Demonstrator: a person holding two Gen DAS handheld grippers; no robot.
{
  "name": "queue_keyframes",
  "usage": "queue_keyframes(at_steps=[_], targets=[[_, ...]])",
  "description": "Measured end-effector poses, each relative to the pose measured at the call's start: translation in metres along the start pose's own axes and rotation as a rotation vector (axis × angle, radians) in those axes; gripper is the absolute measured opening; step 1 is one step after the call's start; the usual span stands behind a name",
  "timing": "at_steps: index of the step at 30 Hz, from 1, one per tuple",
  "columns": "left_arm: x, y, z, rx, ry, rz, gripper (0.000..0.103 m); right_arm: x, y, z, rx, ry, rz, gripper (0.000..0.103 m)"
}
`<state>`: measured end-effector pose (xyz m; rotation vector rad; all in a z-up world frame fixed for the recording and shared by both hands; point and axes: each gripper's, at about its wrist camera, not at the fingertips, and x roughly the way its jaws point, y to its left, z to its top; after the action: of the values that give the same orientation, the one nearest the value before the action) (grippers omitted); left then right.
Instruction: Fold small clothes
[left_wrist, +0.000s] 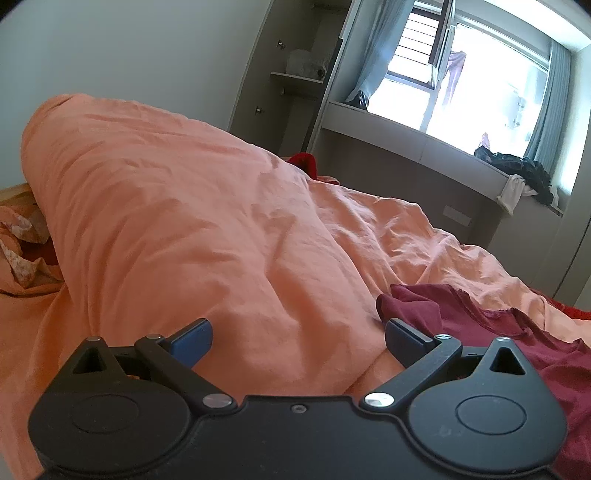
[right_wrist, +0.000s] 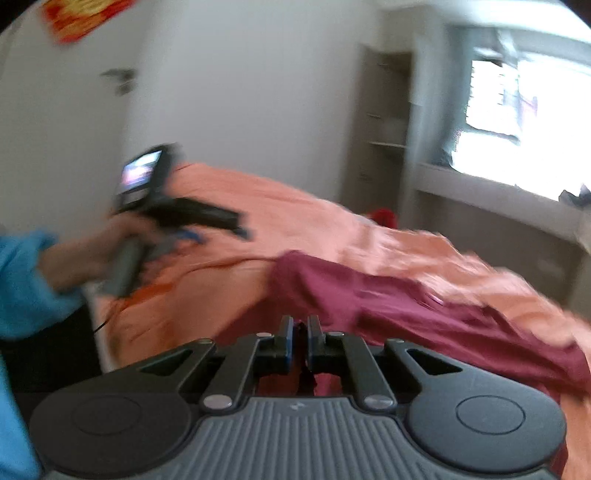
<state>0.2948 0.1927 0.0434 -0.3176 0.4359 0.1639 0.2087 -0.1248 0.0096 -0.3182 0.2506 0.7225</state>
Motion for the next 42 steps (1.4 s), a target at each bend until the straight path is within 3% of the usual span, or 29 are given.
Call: queue_keyframes(at_steps=[6,8,10,13,16,20,22,24,26,28,30,34,38,39,41,42], targets=[[0.000,-0.004,-0.004,0.016,0.010,-0.005,0.100,0.008,0.039,-0.011,-0.017,0.087,0.160,0.011],[0.000,-0.003,-0.005,0.019,0.012,-0.002,0.100,0.009,0.041,-0.019,0.036,0.107,0.198,0.021],[0.000,-0.002,-0.006,0.017,0.016,-0.001,0.100,0.003,0.037,-0.023,0.105,0.099,0.205,0.048],[0.000,-0.001,-0.006,0.011,0.018,-0.002,0.101,-0.010,0.022,-0.024,0.207,0.063,0.166,0.059],[0.000,-0.001,-0.007,0.012,0.018,-0.002,0.101,-0.015,0.004,-0.024,0.285,0.064,0.067,0.058],[0.002,-0.003,-0.003,0.023,0.009,-0.026,0.102,0.004,-0.016,-0.026,0.351,0.134,-0.056,0.051],[0.007,-0.007,0.005,0.040,0.002,-0.066,0.102,0.014,-0.022,-0.029,0.379,0.189,-0.046,0.049],[0.017,-0.013,0.019,0.072,0.010,-0.154,0.102,0.021,-0.022,-0.031,0.378,0.217,-0.035,0.046],[0.033,-0.020,0.032,0.104,0.032,-0.240,0.102,0.026,-0.019,-0.030,0.357,0.230,-0.030,0.038],[0.058,-0.033,0.047,0.161,0.086,-0.320,0.102,0.029,-0.014,-0.029,0.326,0.238,-0.028,0.022],[0.084,-0.048,0.057,0.207,0.135,-0.363,0.100,0.030,-0.013,-0.024,0.297,0.243,-0.009,0.013],[0.133,-0.084,0.064,0.345,0.219,-0.349,0.094,0.034,-0.008,-0.018,0.254,0.252,0.003,0.013],[0.157,-0.116,0.049,0.518,0.304,-0.335,0.088,0.033,-0.009,-0.018,0.247,0.259,0.013,0.013],[0.161,-0.121,0.045,0.556,0.327,-0.321,0.084,0.033,-0.010,-0.019,0.249,0.259,0.018,0.013],[0.171,-0.128,0.038,0.608,0.380,-0.303,0.066,0.034,-0.011,-0.019,0.252,0.262,0.022,0.013],[0.176,-0.129,0.036,0.616,0.409,-0.296,0.040,0.037,-0.012,-0.018,0.253,0.261,0.027,0.013]])
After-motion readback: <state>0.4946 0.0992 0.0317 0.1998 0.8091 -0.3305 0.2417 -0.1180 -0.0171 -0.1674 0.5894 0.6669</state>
